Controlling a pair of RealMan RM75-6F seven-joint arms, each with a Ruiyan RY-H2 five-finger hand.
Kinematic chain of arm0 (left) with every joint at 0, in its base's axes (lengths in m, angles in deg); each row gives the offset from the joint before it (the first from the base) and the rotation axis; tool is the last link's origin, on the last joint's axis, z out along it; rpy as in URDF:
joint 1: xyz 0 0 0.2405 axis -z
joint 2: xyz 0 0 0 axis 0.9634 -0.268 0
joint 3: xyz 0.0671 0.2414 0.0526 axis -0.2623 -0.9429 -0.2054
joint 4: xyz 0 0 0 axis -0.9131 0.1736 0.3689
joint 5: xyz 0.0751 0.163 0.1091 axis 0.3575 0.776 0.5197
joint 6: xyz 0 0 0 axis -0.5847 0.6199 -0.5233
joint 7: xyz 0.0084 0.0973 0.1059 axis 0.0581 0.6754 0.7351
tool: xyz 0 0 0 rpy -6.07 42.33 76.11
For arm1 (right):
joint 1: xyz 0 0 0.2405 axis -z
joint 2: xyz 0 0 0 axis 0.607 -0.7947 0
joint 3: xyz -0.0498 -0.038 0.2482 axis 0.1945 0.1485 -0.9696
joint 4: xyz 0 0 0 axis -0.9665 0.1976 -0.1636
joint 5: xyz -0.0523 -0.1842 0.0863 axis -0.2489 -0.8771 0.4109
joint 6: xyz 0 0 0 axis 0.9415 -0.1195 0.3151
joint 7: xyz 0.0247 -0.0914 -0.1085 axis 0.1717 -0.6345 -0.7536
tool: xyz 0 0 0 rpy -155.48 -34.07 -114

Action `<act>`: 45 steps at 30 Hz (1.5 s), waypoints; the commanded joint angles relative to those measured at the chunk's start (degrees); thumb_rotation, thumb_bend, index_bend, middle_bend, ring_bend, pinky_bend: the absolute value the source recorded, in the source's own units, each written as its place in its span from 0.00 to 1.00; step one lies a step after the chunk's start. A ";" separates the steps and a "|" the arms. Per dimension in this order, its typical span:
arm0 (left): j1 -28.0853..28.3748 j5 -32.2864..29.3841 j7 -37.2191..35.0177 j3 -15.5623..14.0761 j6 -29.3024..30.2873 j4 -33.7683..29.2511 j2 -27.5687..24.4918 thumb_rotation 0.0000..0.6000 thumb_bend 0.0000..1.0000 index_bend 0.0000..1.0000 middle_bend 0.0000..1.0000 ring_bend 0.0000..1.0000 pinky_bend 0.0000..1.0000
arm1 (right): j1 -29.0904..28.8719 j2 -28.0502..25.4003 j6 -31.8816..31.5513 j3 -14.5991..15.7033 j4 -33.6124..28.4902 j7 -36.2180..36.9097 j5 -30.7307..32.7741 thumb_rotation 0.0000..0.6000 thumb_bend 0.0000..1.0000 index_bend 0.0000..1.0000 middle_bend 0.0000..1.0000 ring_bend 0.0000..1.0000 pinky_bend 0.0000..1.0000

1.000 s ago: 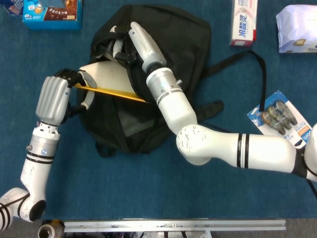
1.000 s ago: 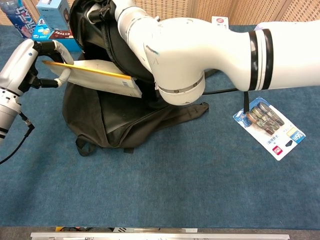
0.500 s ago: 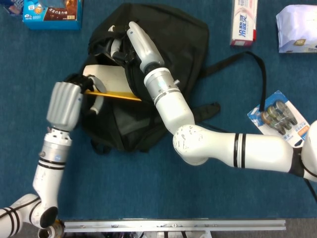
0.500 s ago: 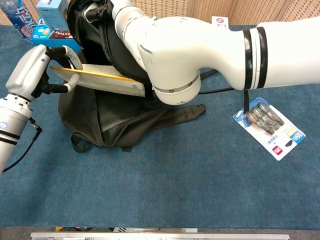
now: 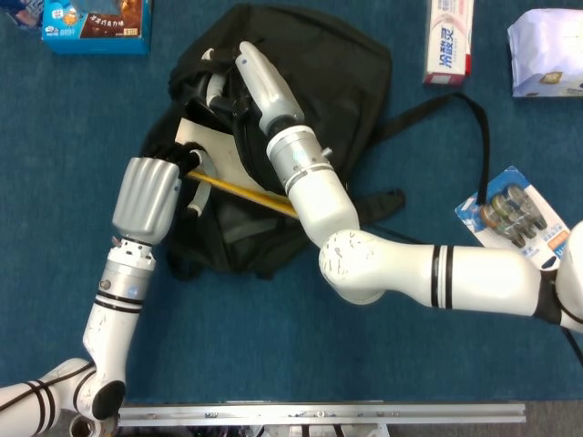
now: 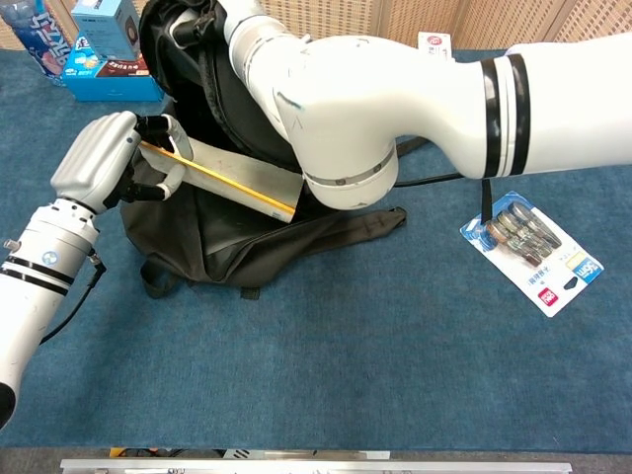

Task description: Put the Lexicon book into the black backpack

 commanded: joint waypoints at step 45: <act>-3.45 3.30 1.48 -2.53 3.14 1.02 -3.47 1.00 0.36 0.70 0.62 0.53 0.38 | 1.41 -3.53 3.32 1.89 -1.48 1.59 2.65 1.00 0.86 0.73 0.61 0.64 0.92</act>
